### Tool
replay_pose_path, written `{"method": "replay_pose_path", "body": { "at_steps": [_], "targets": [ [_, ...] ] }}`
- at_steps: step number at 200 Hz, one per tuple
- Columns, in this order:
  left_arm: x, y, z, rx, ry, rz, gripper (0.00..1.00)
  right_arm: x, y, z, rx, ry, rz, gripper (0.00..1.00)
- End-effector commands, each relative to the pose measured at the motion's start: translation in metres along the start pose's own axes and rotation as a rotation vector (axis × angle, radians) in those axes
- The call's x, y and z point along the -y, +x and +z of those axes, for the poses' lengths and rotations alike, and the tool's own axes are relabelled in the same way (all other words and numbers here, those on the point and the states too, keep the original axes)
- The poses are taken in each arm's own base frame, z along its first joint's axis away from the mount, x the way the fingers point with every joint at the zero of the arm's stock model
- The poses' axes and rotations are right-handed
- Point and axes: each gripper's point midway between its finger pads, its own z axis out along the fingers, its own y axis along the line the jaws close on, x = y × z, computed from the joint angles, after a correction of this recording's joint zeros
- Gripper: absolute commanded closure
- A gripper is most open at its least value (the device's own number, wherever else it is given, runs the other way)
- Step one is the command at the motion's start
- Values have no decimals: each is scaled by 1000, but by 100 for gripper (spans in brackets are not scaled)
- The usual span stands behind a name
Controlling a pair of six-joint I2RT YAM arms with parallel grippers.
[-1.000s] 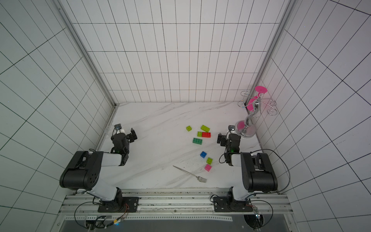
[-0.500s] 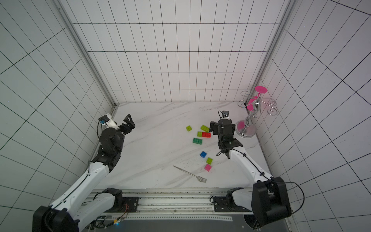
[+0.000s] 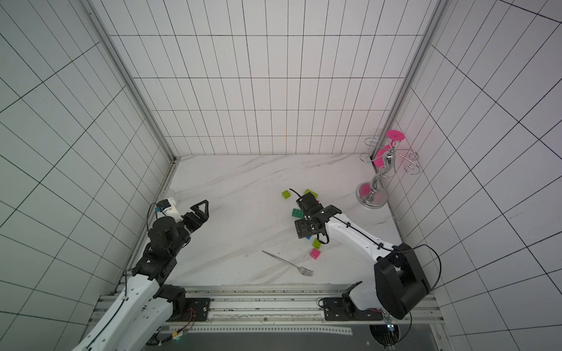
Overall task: Assemble a spoon with lego
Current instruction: Move the lego brick at the center of the board.
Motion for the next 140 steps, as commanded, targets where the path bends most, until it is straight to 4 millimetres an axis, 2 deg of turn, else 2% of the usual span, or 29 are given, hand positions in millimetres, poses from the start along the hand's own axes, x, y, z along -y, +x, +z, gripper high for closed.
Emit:
{"method": "replay_pose_path", "body": {
  "at_steps": [1, 24, 48, 70, 97, 140],
  "targets": [
    [0, 9, 6, -46, 6, -5, 1, 4, 4, 4, -25, 38, 81, 18],
    [4, 14, 9, -91, 10, -4, 1, 3, -1, 13, -26, 59, 237, 18],
    [8, 18, 11, -110, 20, -5, 1, 6, -7, 18, -17, 95, 398, 27],
    [10, 20, 11, -117, 25, -3, 1, 4, -5, 26, -22, 94, 526, 29],
    [13, 21, 10, -120, 36, -6, 1, -3, -9, 33, 0, 52, 596, 36],
    [13, 19, 8, -109, 34, -3, 1, 4, -2, 38, -31, 114, 637, 37]
  ]
}}
